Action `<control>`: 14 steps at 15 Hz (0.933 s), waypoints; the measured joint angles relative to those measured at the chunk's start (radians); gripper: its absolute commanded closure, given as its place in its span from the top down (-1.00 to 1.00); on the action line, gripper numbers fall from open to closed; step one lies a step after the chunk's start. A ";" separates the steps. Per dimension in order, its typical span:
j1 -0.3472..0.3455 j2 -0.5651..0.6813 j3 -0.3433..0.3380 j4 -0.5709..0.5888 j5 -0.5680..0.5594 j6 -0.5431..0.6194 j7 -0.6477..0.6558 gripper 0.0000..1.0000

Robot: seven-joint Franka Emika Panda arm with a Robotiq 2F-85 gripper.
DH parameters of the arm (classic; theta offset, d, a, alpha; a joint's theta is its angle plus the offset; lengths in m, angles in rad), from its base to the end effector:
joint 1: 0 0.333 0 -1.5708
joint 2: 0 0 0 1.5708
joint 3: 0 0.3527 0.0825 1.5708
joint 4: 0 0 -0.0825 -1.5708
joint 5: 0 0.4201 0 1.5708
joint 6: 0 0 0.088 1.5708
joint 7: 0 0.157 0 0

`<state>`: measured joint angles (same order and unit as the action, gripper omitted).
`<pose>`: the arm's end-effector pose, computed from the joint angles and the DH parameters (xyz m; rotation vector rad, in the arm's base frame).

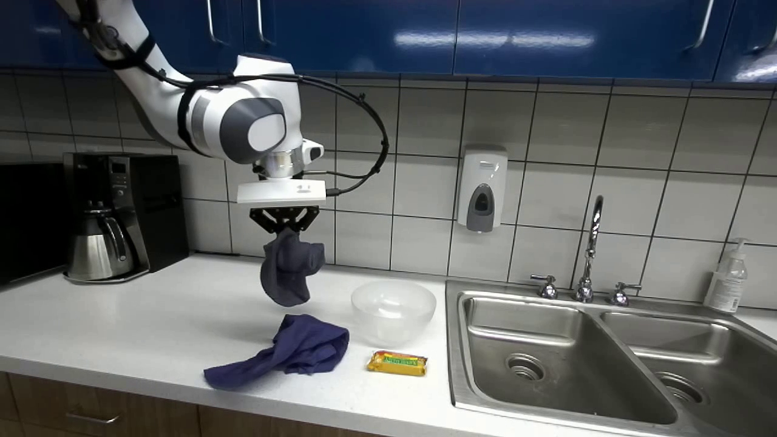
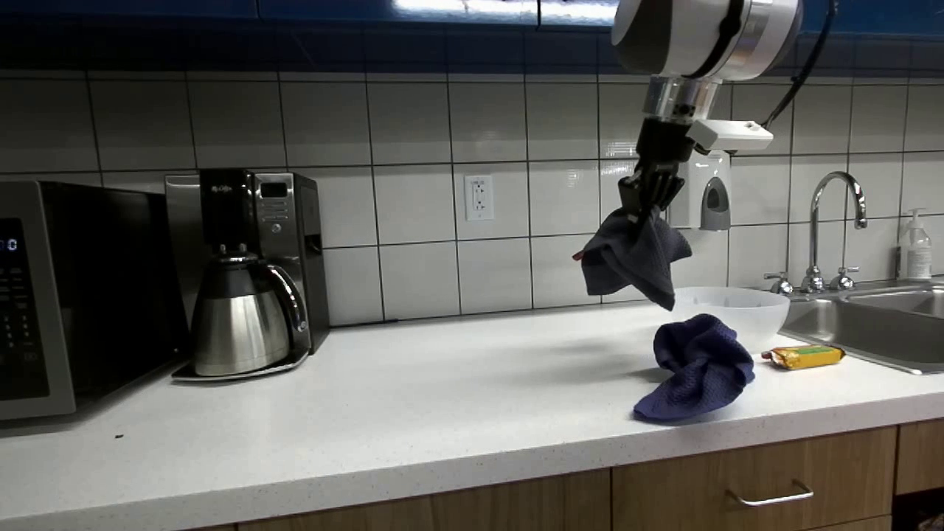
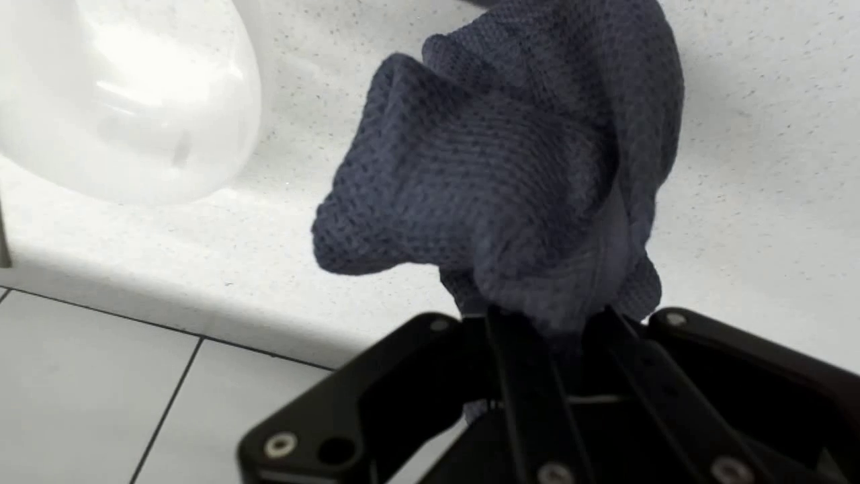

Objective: Remove the grey towel from the clear bowl and put it on the countertop

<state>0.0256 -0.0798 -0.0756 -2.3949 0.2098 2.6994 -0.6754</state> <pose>0.5585 -0.0305 0.3543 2.9873 0.6870 0.6266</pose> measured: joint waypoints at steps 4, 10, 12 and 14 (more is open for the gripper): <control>0.038 0.054 0.033 0.012 0.003 0.002 -0.001 -0.95; 0.067 0.161 0.130 0.073 0.002 0.003 0.001 -0.95; 0.069 0.200 0.157 0.097 0.002 0.003 0.001 -0.95; 0.069 0.239 0.173 0.121 0.000 0.003 0.001 -0.95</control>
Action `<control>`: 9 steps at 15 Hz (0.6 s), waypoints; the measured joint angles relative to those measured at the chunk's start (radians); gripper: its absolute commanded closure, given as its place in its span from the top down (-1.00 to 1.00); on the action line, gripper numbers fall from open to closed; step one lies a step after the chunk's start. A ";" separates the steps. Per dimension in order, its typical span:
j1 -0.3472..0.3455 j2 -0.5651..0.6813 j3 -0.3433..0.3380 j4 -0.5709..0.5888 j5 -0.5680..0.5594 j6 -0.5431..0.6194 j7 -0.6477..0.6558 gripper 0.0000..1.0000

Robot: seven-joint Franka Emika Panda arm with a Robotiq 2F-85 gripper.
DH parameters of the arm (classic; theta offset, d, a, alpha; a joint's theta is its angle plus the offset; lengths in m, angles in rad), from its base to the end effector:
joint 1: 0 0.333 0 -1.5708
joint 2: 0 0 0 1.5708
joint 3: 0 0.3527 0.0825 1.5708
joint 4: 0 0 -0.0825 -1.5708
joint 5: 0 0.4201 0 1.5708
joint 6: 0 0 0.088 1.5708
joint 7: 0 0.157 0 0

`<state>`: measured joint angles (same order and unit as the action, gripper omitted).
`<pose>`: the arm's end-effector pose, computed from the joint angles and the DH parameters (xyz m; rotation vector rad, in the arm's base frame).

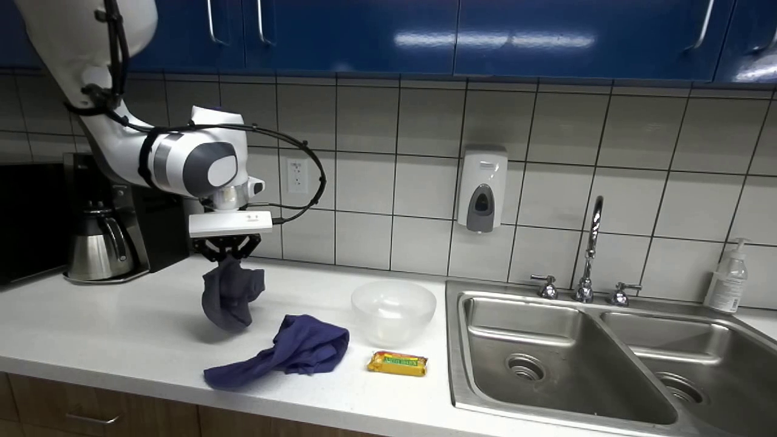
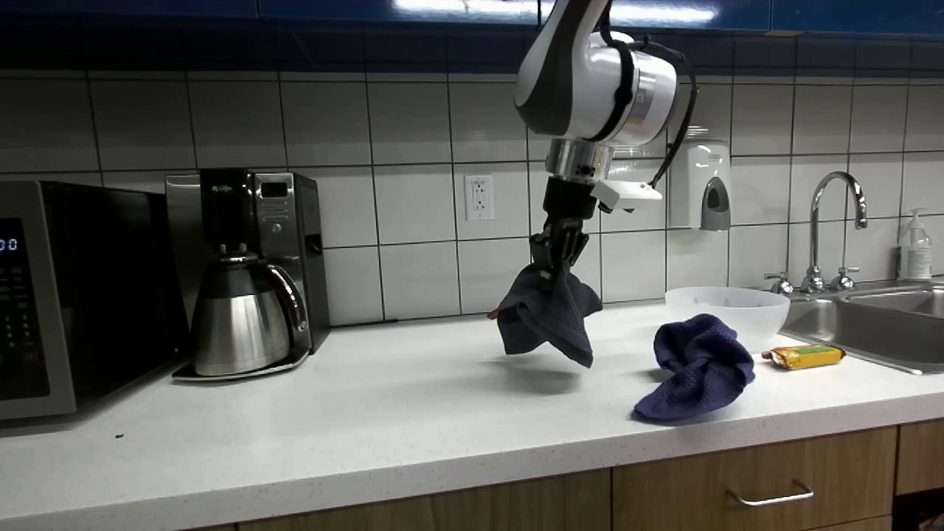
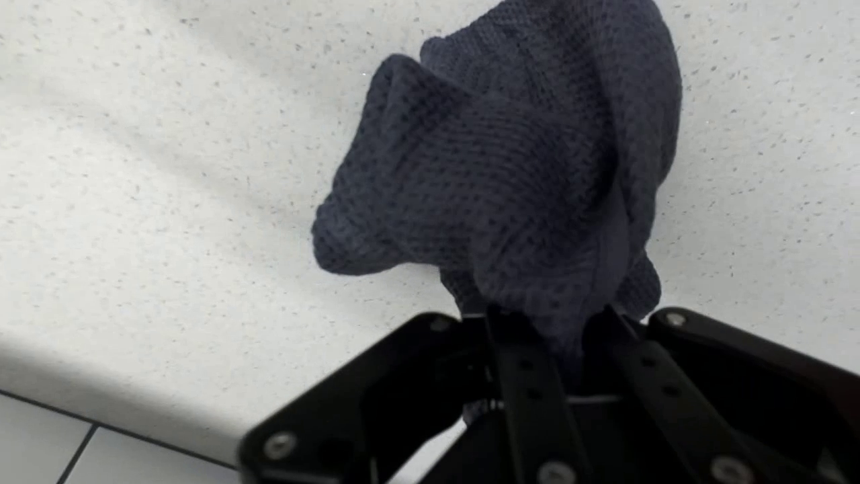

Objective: Remove the grey towel from the clear bowl and put it on the countertop

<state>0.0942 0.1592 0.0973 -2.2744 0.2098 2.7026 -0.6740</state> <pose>0.5891 0.1116 0.2749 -2.8712 -1.0223 -0.4456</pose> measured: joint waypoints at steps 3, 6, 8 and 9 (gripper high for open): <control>-0.001 0.052 0.014 0.029 -0.005 0.000 0.000 -0.95; -0.005 0.087 0.024 0.052 -0.017 -0.001 0.000 -0.95; -0.008 0.102 0.027 0.060 -0.021 -0.001 0.000 -0.95; -0.010 0.107 0.028 0.062 -0.022 -0.001 0.000 -0.95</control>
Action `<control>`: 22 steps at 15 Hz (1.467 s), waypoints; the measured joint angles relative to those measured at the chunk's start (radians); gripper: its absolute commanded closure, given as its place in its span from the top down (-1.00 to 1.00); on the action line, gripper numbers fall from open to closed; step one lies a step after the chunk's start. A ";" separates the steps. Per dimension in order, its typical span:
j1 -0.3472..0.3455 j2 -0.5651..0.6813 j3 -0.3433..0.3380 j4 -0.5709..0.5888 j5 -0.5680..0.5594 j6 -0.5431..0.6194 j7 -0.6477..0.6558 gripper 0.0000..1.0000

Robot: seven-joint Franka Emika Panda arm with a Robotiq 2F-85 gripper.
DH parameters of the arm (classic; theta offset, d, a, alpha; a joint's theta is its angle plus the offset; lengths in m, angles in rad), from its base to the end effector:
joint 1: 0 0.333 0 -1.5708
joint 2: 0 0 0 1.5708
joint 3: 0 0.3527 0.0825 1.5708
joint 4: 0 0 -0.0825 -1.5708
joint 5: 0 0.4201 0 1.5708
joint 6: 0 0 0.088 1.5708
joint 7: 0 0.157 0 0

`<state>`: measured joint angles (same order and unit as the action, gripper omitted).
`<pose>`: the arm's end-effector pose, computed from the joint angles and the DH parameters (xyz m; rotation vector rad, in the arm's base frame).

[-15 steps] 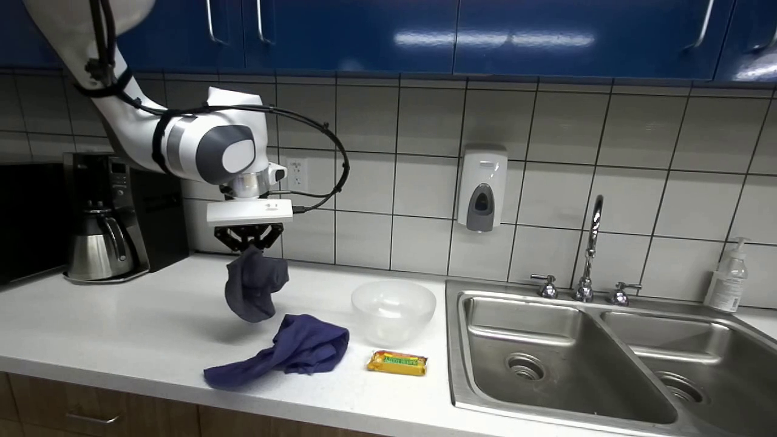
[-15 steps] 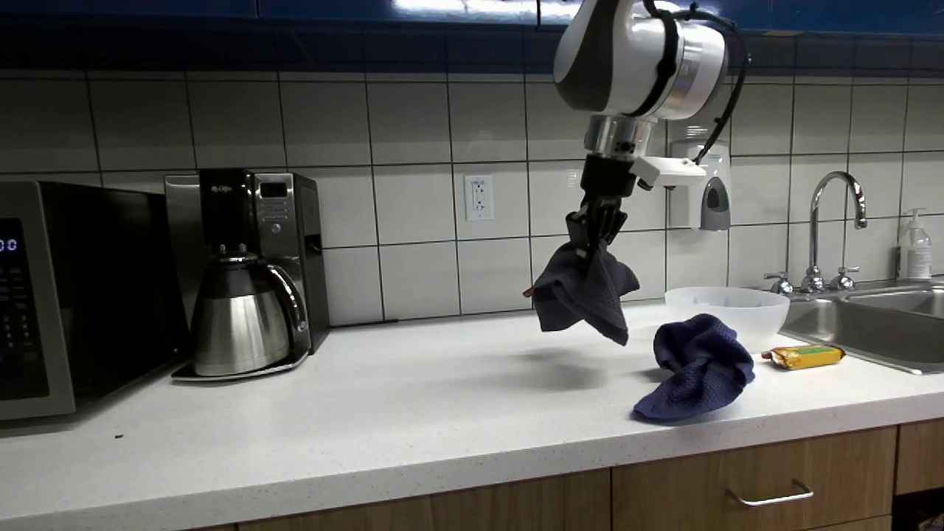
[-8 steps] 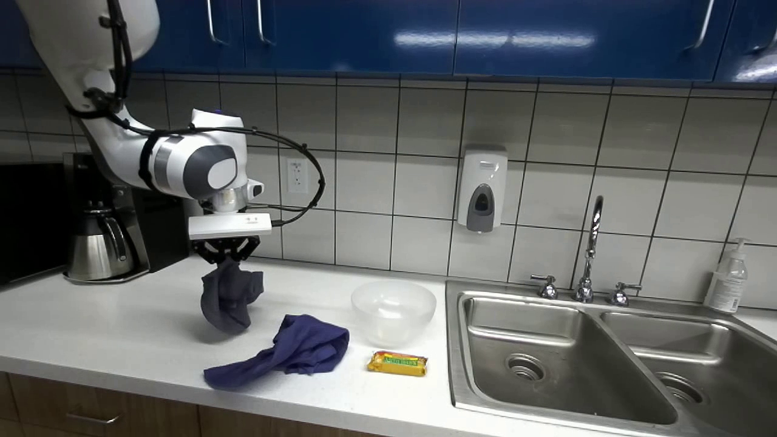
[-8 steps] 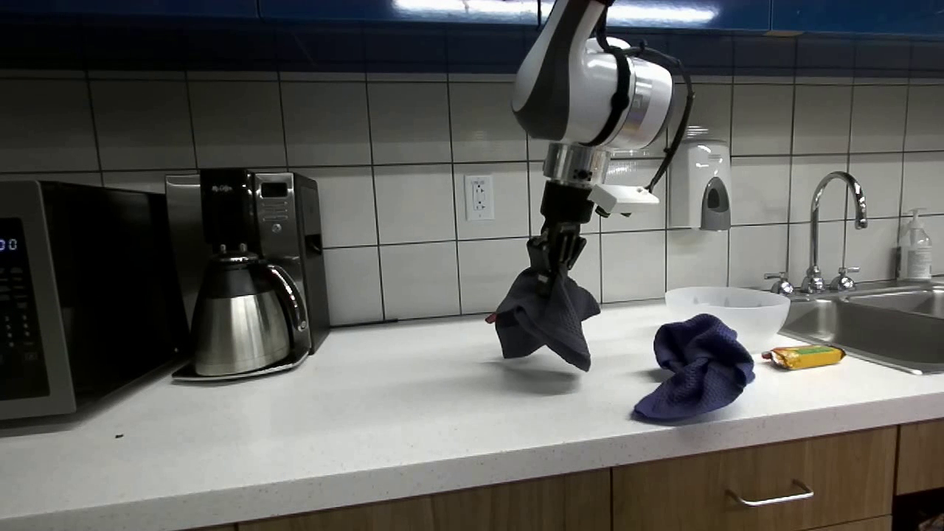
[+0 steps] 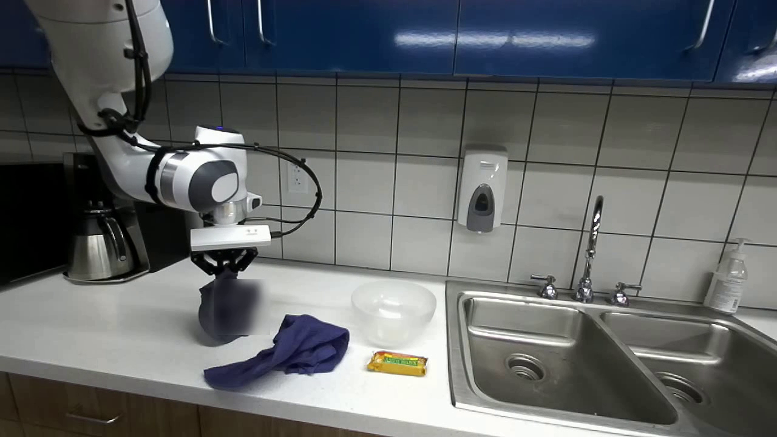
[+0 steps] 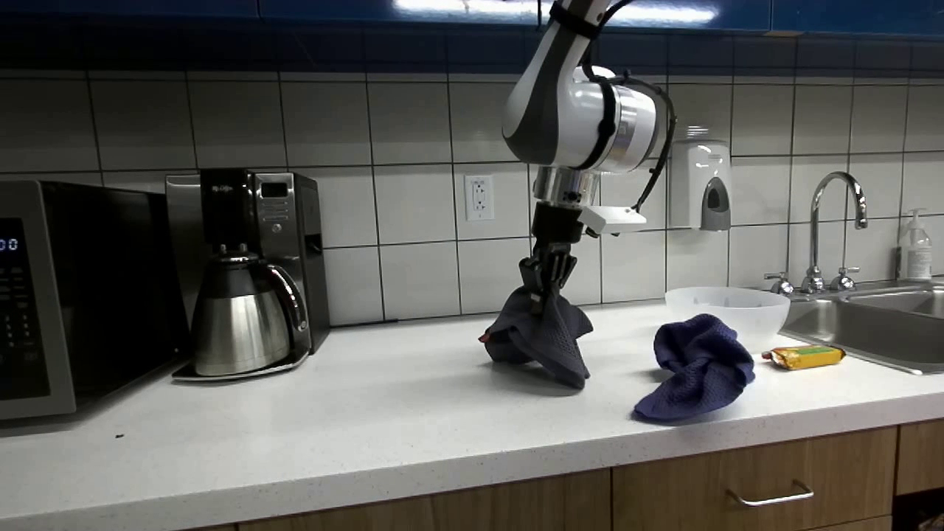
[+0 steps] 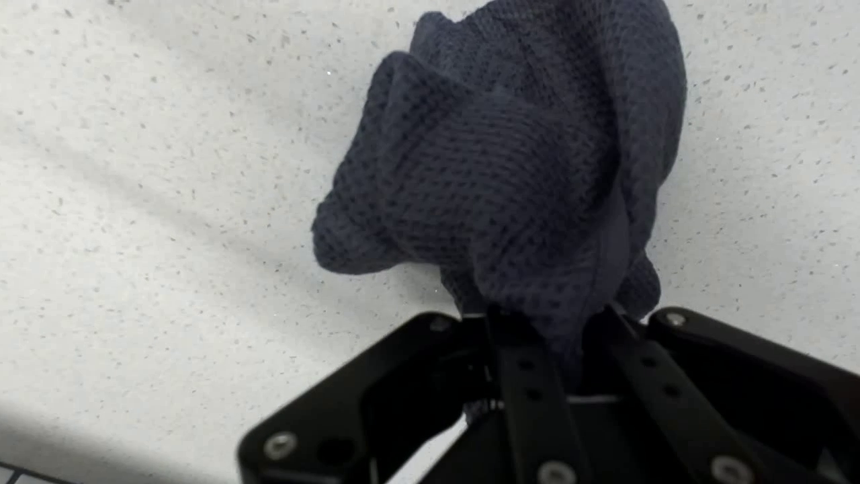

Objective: Remove the grey towel from the clear bowl and put it on the countertop

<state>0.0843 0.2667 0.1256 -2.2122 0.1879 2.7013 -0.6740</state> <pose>0.6034 0.1265 0.2384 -2.8500 -1.0639 -0.3753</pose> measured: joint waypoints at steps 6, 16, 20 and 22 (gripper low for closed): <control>-0.022 0.030 0.007 0.006 -0.004 -0.001 0.000 0.17; -0.039 0.006 0.006 0.023 -0.050 -0.004 0.043 1.00; -0.039 -0.085 0.003 -0.006 -0.074 -0.039 0.140 1.00; -0.039 -0.154 0.000 -0.038 -0.075 -0.060 0.181 1.00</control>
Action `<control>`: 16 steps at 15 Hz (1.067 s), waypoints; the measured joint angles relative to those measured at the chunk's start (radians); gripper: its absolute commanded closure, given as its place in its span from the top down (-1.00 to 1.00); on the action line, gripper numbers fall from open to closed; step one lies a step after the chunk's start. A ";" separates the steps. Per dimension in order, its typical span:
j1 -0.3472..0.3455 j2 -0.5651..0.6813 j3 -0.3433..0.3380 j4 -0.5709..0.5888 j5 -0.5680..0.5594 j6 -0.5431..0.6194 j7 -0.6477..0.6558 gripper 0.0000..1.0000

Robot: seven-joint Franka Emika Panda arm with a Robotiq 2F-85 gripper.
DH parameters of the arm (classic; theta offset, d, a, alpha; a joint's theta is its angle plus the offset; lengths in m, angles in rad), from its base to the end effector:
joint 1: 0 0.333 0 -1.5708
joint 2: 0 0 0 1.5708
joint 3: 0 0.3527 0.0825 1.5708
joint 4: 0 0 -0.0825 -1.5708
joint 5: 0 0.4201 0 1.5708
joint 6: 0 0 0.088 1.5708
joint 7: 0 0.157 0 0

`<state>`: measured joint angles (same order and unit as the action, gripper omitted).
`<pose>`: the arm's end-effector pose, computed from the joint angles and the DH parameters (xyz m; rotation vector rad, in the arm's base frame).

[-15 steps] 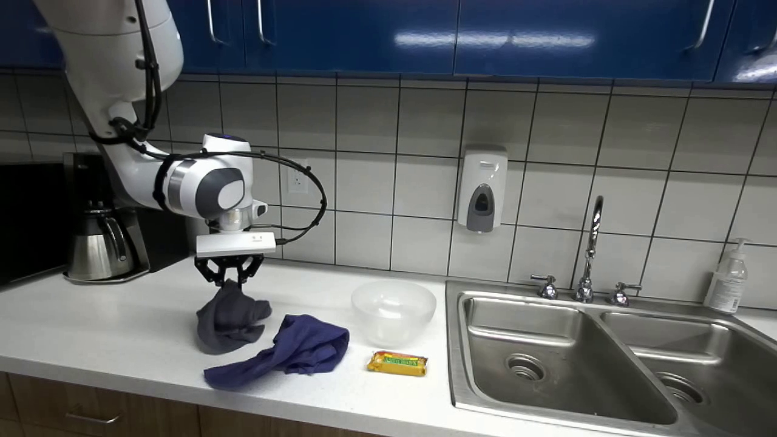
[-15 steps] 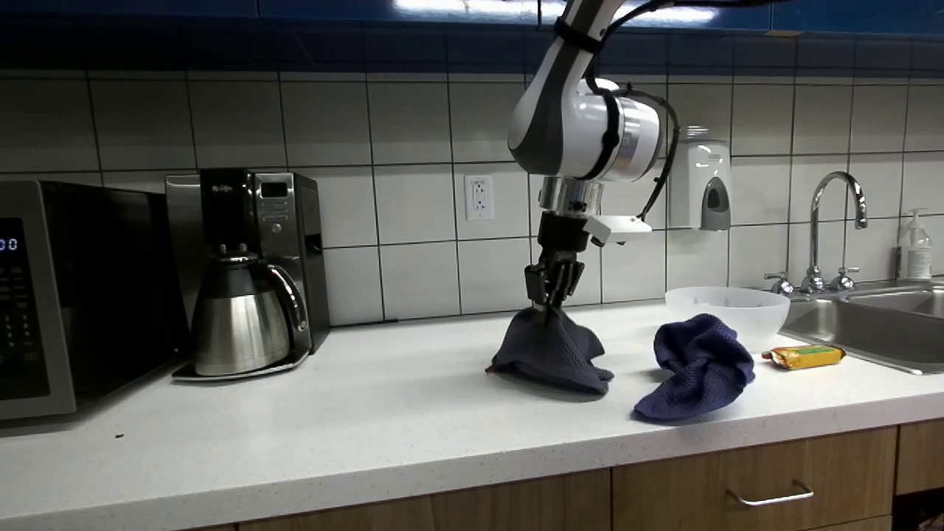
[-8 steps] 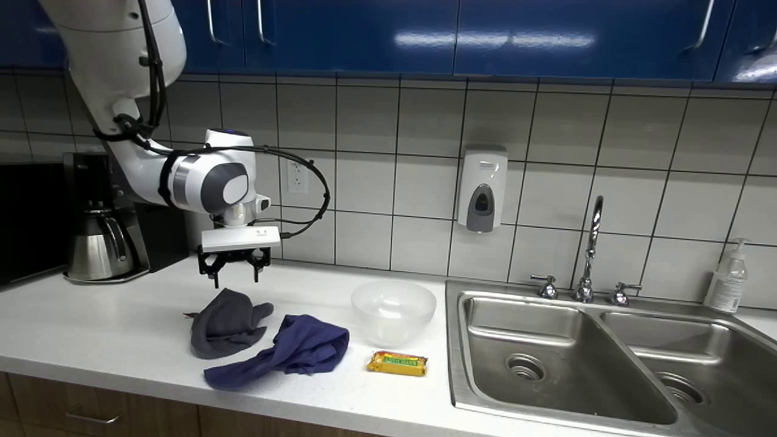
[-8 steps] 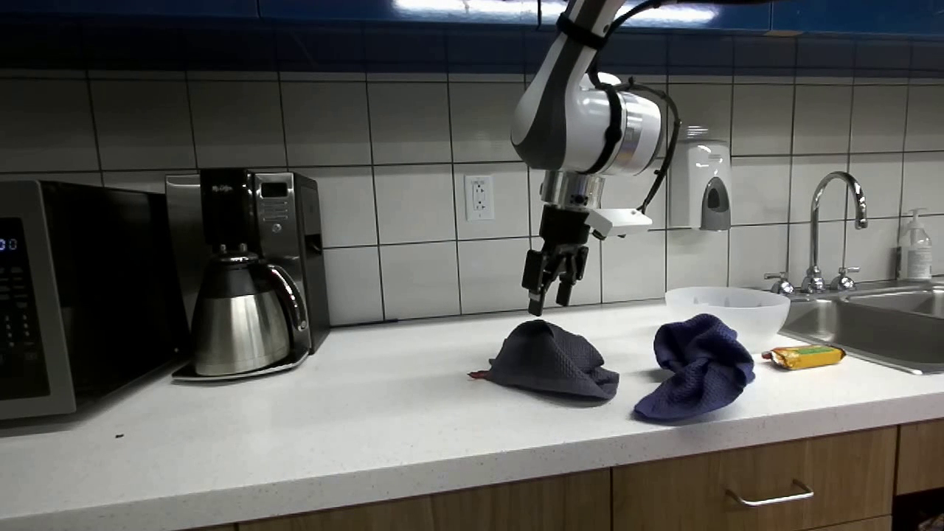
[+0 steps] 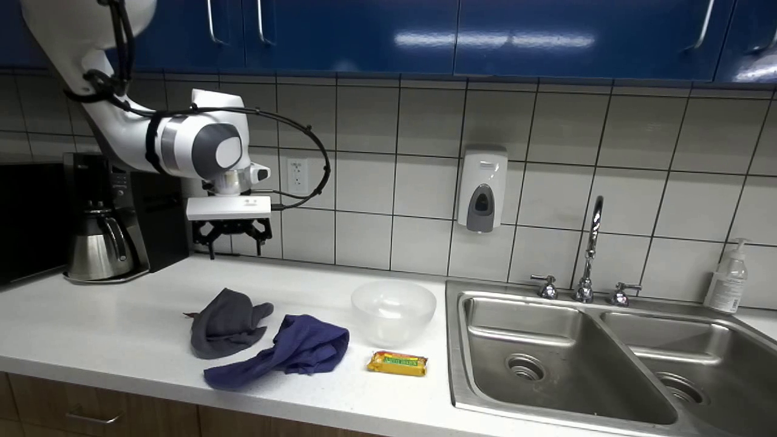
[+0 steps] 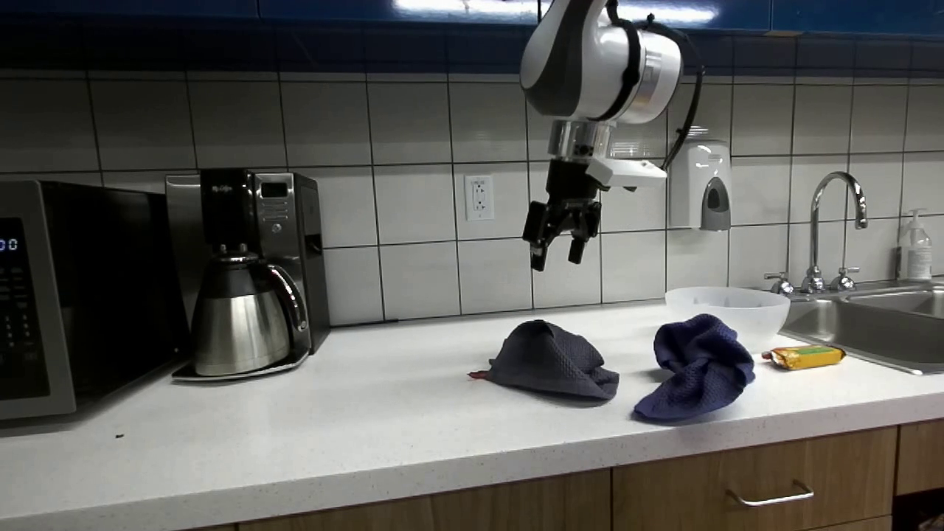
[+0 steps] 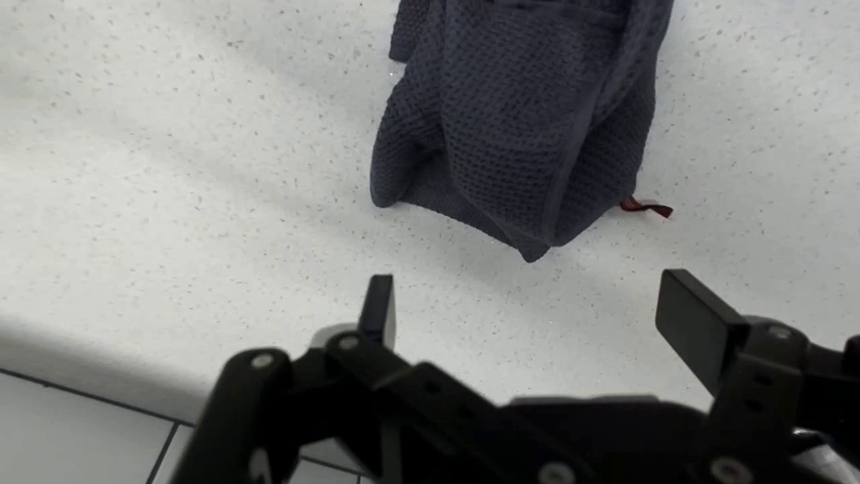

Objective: Remove the grey towel from the clear bowl and put it on the countertop

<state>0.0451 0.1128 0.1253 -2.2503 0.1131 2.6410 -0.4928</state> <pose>0.5944 0.1020 0.3067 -2.9503 -0.8624 -0.4446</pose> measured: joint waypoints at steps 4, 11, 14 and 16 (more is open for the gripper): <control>-0.004 -0.138 -0.042 -0.078 0.000 -0.033 0.036 1.00; -0.053 -0.314 -0.183 -0.209 -0.019 -0.083 0.064 1.00; -0.082 -0.370 -0.238 -0.251 -0.023 -0.112 0.065 1.00; -0.087 -0.391 -0.251 -0.265 -0.023 -0.116 0.065 1.00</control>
<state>-0.0421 -0.2777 -0.1259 -2.5156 0.0901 2.5251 -0.4279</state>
